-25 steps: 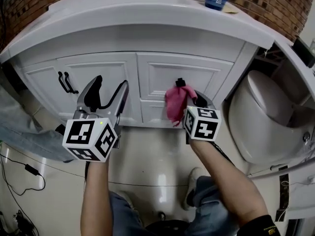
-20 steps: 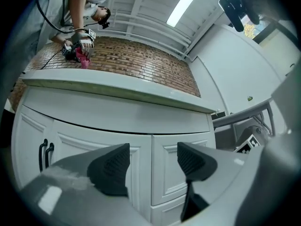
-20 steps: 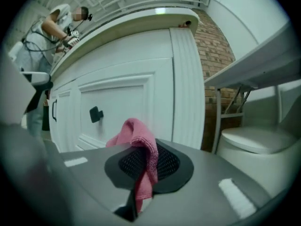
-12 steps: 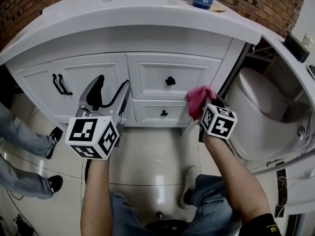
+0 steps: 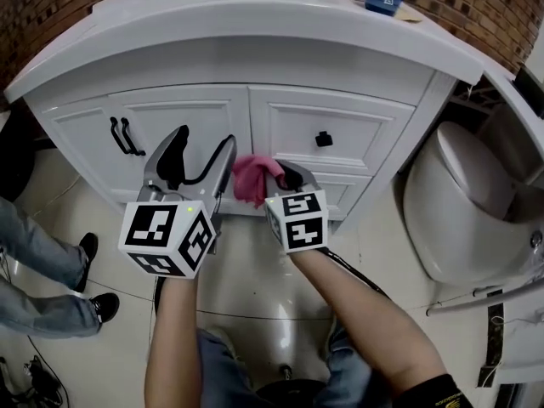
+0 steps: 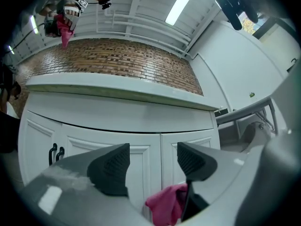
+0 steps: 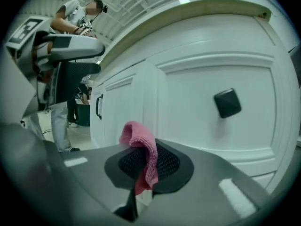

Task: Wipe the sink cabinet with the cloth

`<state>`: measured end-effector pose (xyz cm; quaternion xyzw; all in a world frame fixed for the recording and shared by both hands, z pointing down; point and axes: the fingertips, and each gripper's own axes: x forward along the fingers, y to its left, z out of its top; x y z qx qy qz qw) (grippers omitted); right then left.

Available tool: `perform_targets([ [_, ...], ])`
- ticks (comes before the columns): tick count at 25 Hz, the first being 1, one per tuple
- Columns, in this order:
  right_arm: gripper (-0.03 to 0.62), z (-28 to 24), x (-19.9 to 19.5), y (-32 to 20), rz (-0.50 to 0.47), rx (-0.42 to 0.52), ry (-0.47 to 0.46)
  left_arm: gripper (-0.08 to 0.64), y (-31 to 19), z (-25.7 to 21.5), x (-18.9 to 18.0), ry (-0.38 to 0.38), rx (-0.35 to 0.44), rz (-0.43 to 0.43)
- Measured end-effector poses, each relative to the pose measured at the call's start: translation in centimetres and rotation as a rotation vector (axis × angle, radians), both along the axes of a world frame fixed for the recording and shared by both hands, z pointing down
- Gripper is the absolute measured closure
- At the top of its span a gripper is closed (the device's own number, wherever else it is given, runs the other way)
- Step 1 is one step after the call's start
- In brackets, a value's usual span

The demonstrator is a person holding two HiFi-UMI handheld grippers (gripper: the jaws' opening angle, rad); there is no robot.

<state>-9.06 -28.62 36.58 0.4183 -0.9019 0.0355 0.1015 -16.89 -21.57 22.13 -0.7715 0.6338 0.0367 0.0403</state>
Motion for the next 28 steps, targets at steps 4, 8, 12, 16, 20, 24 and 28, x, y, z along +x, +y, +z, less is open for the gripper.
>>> perform_targets([
  [4, 0.567, 0.3, -2.2, -0.6, 0.053, -0.028, -0.029, 0.239, 0.2, 0.3, -1.4, -0.011, -0.01, -0.02],
  [8, 0.568, 0.5, -1.0, -1.3, 0.078, -0.041, -0.035, 0.241, 0.5, 0.6, -2.4, -0.039, -0.022, -0.034],
  [12, 0.566, -0.1, 2.2, -2.1, 0.096, 0.0, 0.011, 0.241, 0.3, 0.3, -2.8, -0.024, -0.018, -0.034],
  [16, 0.566, 0.0, 7.2, -2.7, 0.152, 0.03, 0.075, 0.241, -0.2, 0.2, -1.4, -0.01, -0.009, -0.009],
  [20, 0.567, 0.8, 14.2, -3.5, 0.27, 0.037, 0.139, 0.241, -0.7, 0.3, 0.8, -0.01, -0.009, 0.024],
  [24, 0.566, 1.1, 22.2, -4.8, 0.432, -0.002, 0.112, 0.241, -1.0, 0.3, 2.6, 0.001, -0.004, 0.05],
  [28, 0.566, 1.0, 25.6, -5.3, 0.492, -0.009, 0.118, 0.241, -1.1, 0.6, 3.7, -0.019, -0.011, 0.064],
])
